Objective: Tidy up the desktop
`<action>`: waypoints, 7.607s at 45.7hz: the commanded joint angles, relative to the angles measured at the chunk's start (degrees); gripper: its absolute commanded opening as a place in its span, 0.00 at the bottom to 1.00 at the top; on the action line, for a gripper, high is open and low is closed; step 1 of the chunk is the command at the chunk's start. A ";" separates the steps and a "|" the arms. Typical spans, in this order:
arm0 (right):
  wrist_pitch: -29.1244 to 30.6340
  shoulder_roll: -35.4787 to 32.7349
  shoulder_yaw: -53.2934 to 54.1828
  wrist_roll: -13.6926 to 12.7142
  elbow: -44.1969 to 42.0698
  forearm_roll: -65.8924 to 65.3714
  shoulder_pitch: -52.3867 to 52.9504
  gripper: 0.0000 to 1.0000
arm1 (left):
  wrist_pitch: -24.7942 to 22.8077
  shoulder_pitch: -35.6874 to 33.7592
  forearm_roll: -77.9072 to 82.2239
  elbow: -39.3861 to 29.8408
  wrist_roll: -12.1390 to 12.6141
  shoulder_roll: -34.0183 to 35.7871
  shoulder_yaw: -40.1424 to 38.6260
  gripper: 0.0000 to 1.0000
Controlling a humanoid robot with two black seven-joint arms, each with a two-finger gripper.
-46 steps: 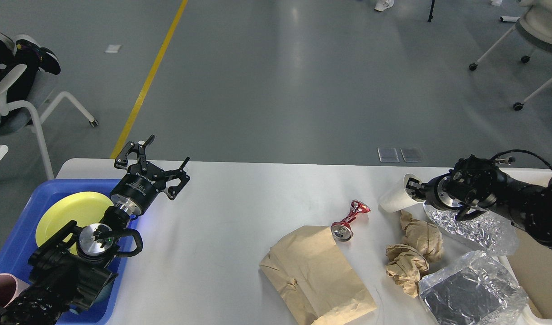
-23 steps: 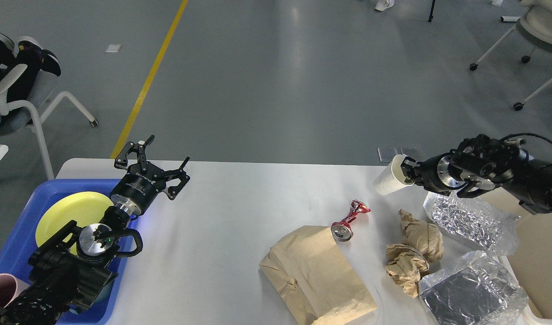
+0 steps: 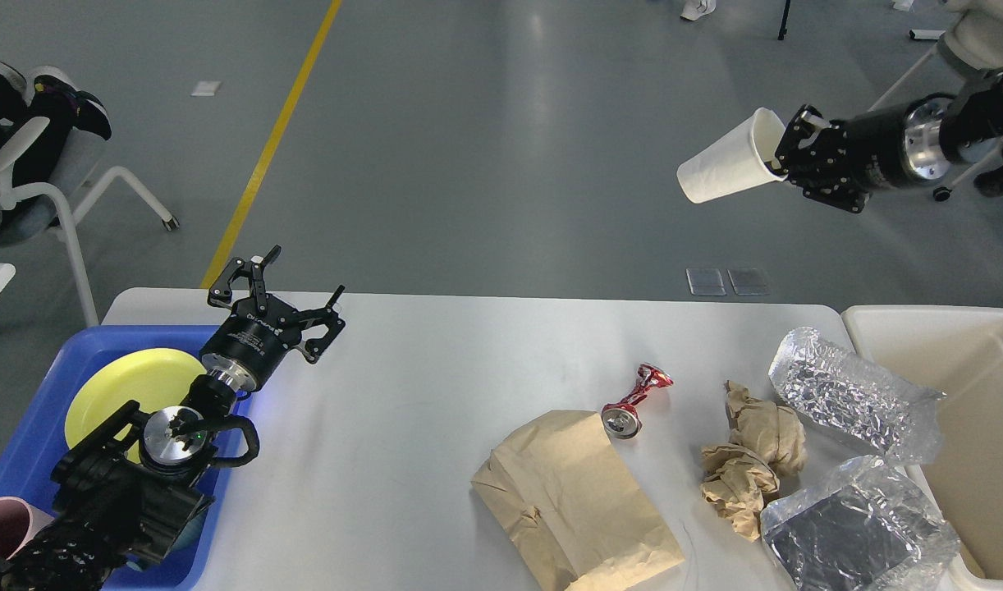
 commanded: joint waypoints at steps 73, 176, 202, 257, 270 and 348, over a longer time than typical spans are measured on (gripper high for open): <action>-37.19 9.47 -24.62 0.40 -16.32 0.09 -31.52 1.00 | 0.00 0.00 0.00 0.00 0.00 0.00 0.05 0.96; -6.95 49.20 -23.49 -0.13 15.76 -11.86 -9.71 0.88 | 0.00 0.00 0.00 0.00 0.00 0.00 -0.03 0.96; -7.21 48.67 -22.61 -0.22 18.40 -11.34 -8.65 0.00 | 0.00 0.00 0.00 0.00 0.00 0.00 -0.03 0.96; -4.57 -9.94 -9.87 -0.22 10.59 -9.67 6.66 0.00 | 0.00 0.00 0.00 0.00 0.00 0.00 -0.03 0.96; -19.15 -15.84 -7.76 -0.04 -0.23 -6.86 -13.64 0.00 | 0.00 0.00 0.00 0.00 0.00 0.00 0.05 0.96; -2.29 13.43 -36.85 0.13 27.72 0.26 28.72 1.00 | 0.00 0.00 0.00 0.00 0.00 -0.09 0.05 0.96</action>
